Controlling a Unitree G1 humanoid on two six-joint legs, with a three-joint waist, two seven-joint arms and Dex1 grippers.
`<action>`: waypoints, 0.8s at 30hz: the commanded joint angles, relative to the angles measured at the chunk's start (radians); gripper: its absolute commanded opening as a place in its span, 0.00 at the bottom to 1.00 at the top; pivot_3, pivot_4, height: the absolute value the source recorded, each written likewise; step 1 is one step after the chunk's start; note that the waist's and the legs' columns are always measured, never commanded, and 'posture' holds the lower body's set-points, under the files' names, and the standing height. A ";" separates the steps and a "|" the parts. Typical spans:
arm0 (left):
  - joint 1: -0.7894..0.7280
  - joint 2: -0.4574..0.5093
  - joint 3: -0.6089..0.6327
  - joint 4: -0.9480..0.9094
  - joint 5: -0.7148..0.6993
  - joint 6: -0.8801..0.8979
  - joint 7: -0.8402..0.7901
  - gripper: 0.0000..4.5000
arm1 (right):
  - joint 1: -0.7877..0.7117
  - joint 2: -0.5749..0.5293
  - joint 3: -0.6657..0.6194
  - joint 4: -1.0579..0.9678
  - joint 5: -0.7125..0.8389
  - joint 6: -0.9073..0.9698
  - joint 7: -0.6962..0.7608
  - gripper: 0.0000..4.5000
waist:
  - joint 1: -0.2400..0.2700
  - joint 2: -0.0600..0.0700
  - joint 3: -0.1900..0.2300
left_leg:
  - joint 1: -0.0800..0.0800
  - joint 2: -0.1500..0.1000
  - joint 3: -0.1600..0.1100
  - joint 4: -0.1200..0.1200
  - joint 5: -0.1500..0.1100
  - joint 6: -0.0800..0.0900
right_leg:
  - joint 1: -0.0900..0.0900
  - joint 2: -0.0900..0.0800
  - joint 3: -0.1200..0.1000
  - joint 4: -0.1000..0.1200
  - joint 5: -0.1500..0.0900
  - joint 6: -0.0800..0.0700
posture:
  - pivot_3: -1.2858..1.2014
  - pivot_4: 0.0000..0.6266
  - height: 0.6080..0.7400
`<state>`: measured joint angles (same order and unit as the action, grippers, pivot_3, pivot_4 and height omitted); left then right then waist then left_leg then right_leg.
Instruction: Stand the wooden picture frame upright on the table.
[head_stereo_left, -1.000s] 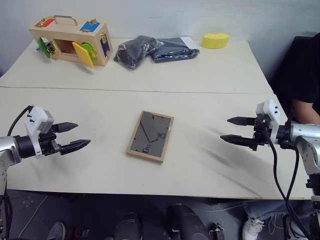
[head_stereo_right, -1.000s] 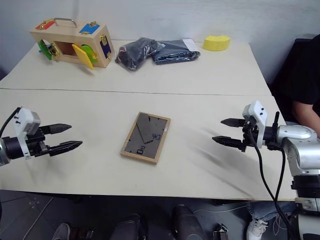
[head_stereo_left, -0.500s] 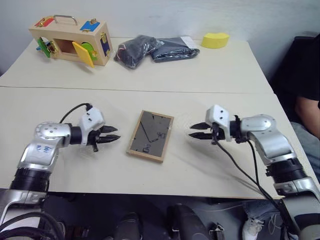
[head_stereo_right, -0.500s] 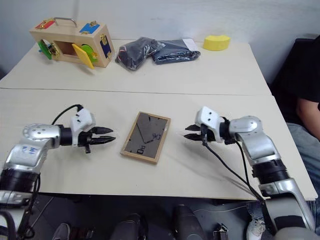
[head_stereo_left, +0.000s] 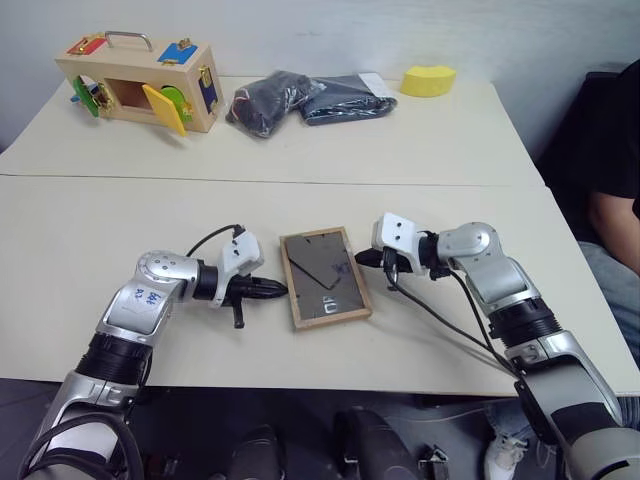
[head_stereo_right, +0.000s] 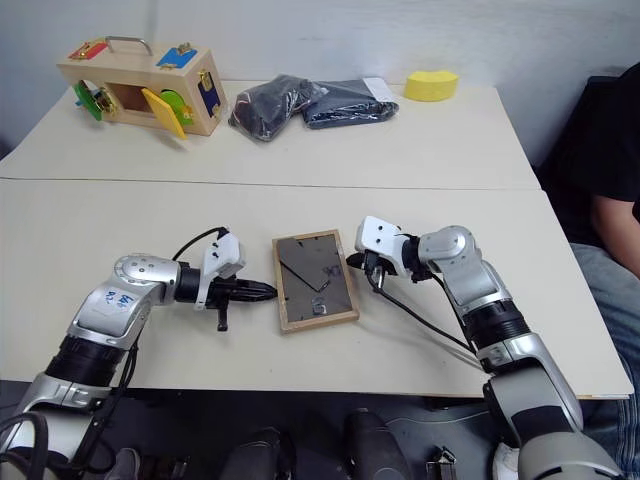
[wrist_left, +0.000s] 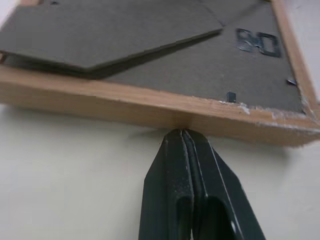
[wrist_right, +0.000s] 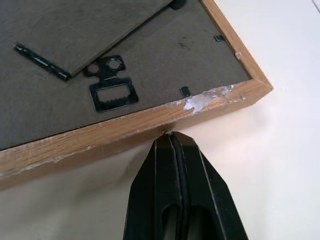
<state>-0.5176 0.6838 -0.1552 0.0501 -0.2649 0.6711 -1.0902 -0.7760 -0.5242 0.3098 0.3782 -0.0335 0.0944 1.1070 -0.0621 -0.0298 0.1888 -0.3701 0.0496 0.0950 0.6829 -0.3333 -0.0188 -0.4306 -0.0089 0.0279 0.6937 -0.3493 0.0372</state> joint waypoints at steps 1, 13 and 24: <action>0.022 0.066 0.084 -0.015 -0.116 0.324 -0.001 0.19 | 0.007 -0.058 -0.003 -0.066 -0.018 -0.030 0.039 0.00 | 0.000 0.000 0.000 | 0.000 0.000 0.000 0.000 0.000 0.000 | 0.000 0.000 0.000 0.000 0.000 0.000 | 0.52 0.24 1.00; 0.026 -0.109 0.321 -0.056 -0.317 0.887 0.259 0.98 | 0.103 -0.140 0.063 -0.265 -0.087 -0.087 0.112 0.00 | 0.009 0.001 -0.002 | 0.002 -0.001 -0.001 0.001 0.000 0.000 | 0.002 -0.001 0.000 0.000 0.000 0.000 | 0.52 0.24 1.00; -0.027 -0.315 0.342 -0.035 -0.358 0.942 0.392 0.99 | 0.126 -0.075 0.093 -0.320 -0.089 -0.028 0.104 0.00 | 0.034 0.003 -0.007 | 0.004 -0.002 -0.001 0.001 0.000 0.000 | 0.006 -0.002 0.000 -0.002 0.000 0.001 | 0.52 0.24 1.00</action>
<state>-0.5682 0.4068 0.2448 -0.0017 -0.6093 1.5722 -0.7231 -0.6569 -0.6111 0.3922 0.0986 -0.1302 0.0643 1.2117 -0.0286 -0.0268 0.1819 -0.3657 0.0475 0.0936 0.6843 -0.3336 -0.0185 -0.4248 -0.0105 0.0276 0.6920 -0.3490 0.0379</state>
